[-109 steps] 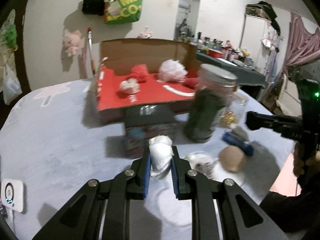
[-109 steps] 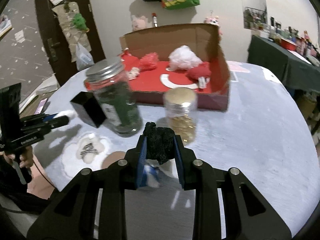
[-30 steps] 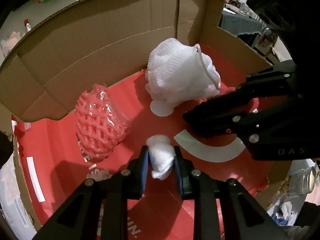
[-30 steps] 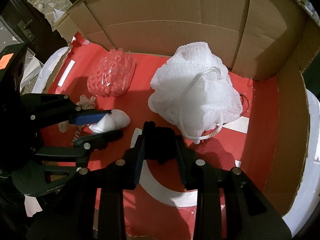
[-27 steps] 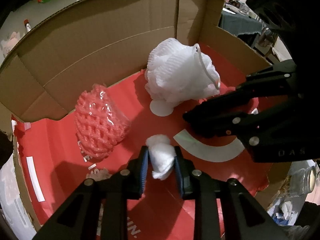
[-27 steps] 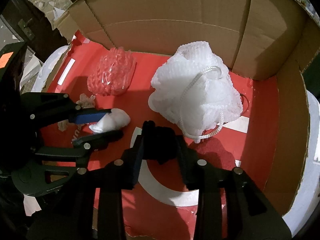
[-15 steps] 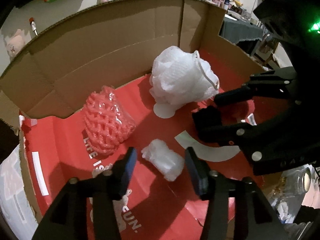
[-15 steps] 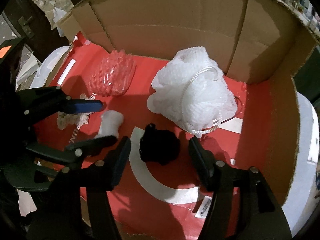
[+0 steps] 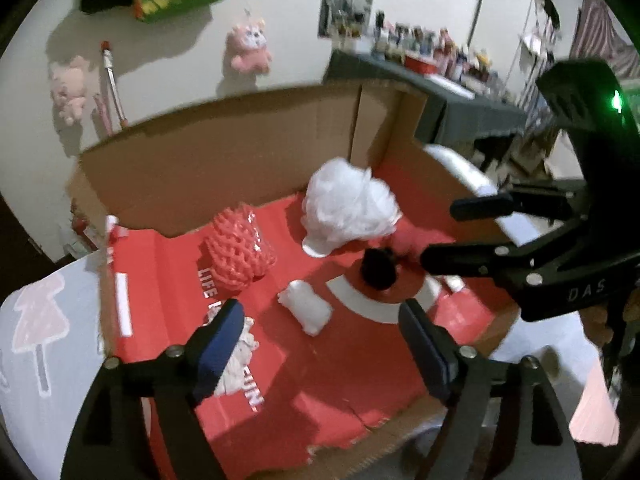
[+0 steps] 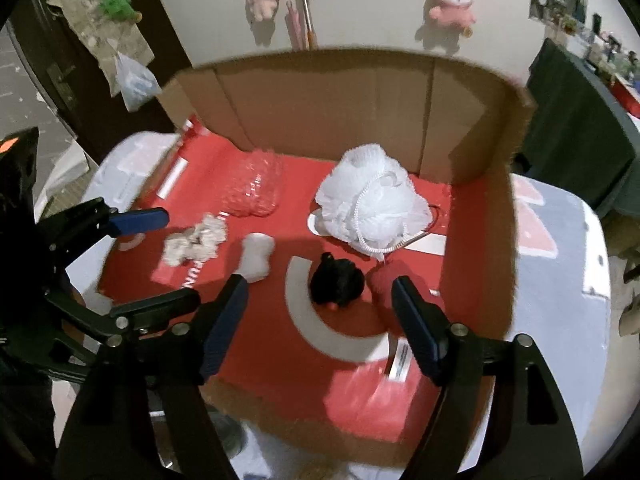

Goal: Organize soft objects
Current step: 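Move both tools back from the box toward the table items, then grasp the white plush sheep with the left gripper while the right gripper grasps the tissue, then carry the plush sheep and tissue in both grippers into the box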

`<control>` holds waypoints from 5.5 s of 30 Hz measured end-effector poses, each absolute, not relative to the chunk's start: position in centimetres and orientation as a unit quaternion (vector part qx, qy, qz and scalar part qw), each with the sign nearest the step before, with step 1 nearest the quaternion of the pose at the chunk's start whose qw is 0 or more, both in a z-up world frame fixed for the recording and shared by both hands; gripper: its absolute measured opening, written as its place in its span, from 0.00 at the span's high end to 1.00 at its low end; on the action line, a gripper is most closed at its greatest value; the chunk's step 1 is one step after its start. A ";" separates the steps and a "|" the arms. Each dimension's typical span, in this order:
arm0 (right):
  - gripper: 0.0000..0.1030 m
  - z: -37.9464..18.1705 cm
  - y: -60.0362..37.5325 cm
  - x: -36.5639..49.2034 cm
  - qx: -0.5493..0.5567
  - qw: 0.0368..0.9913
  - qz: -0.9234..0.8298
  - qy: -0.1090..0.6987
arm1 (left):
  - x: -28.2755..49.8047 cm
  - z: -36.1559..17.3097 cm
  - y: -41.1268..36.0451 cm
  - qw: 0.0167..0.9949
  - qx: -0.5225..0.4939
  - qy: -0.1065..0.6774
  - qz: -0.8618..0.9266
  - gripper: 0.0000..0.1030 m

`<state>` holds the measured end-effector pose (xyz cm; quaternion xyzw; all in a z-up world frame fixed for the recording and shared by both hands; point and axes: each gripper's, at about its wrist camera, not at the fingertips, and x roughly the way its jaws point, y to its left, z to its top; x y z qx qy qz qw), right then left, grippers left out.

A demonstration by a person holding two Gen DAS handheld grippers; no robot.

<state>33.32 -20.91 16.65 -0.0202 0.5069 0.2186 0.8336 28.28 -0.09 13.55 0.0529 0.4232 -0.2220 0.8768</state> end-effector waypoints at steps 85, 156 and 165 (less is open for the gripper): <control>0.78 8.0 -25.1 10.4 0.080 0.885 0.217 0.405 | 6.0 3.6 -0.6 0.912 0.020 0.365 -0.188 0.50; 0.83 11.7 -32.3 17.0 0.085 0.878 0.254 0.397 | 13.8 8.9 13.6 0.921 -0.015 0.349 -0.174 0.50; 0.83 13.9 -28.8 21.6 0.038 0.874 0.284 0.393 | 18.4 11.9 10.1 0.907 0.014 0.361 -0.218 0.50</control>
